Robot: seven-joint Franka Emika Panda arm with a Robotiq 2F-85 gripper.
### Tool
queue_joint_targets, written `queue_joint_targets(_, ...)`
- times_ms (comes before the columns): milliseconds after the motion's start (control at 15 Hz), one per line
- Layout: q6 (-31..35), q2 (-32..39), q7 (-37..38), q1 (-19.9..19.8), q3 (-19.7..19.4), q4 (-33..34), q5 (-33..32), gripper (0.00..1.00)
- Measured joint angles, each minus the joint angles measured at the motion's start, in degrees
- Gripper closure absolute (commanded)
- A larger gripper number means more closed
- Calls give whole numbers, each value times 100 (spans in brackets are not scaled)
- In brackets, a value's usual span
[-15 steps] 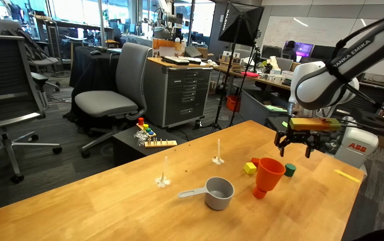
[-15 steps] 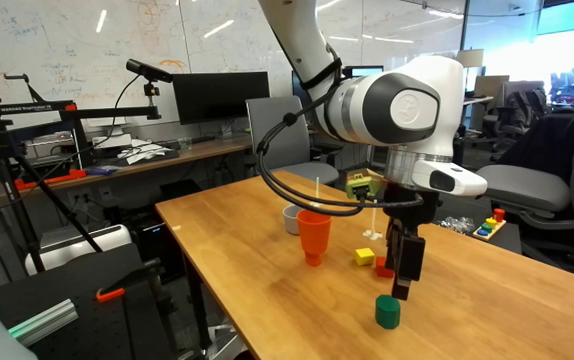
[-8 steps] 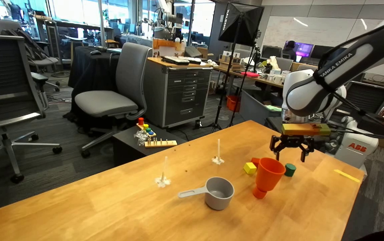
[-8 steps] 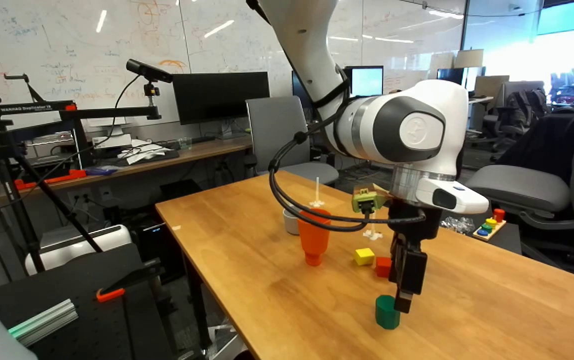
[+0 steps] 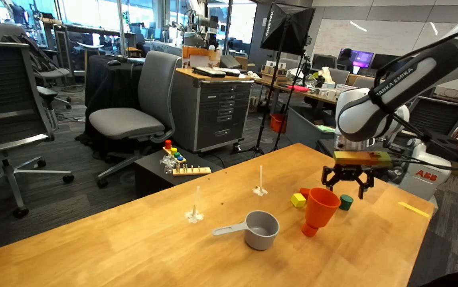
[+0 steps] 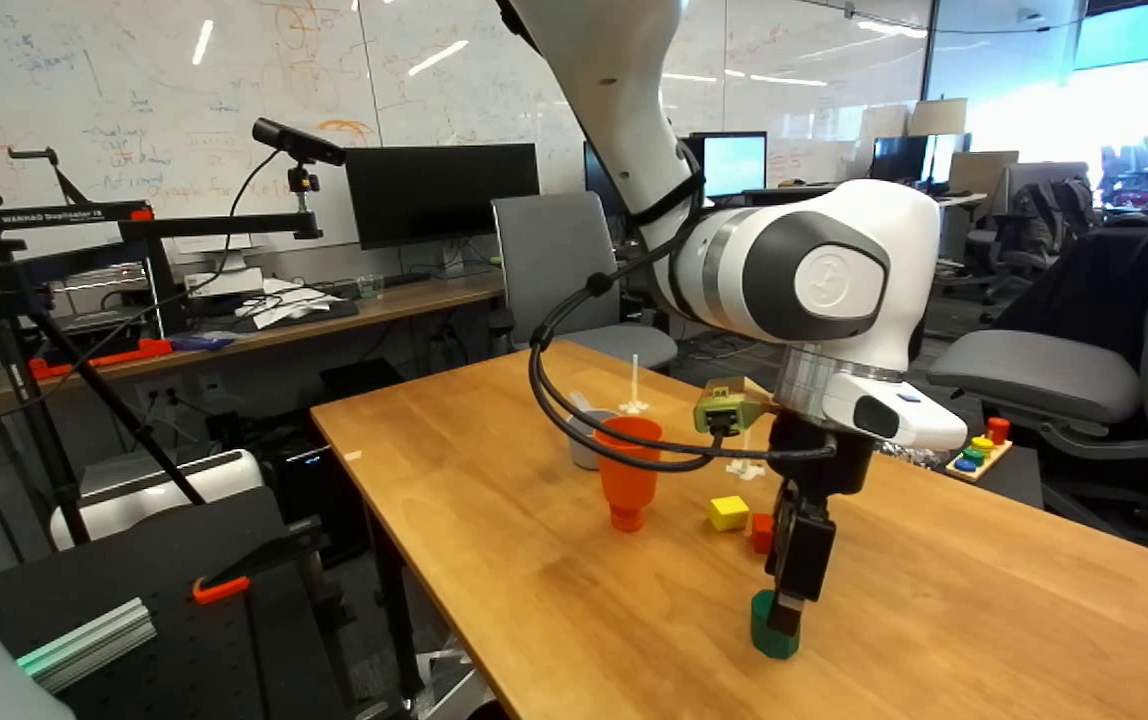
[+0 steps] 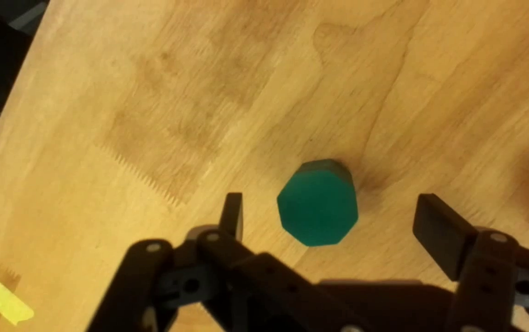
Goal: Put the blocks in the gray pot one at a time
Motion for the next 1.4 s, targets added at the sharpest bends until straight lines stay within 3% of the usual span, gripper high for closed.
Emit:
queue_joint_targets(400, 0, -8, 6, -148, -48, -19, 100, 82)
queue_joint_targets(1067, 1, -462, -568, -783, -44, -151, 862, 82)
queue_joint_targets(1400, 19, -1640, -830, -458, 105, -528, 860, 82)
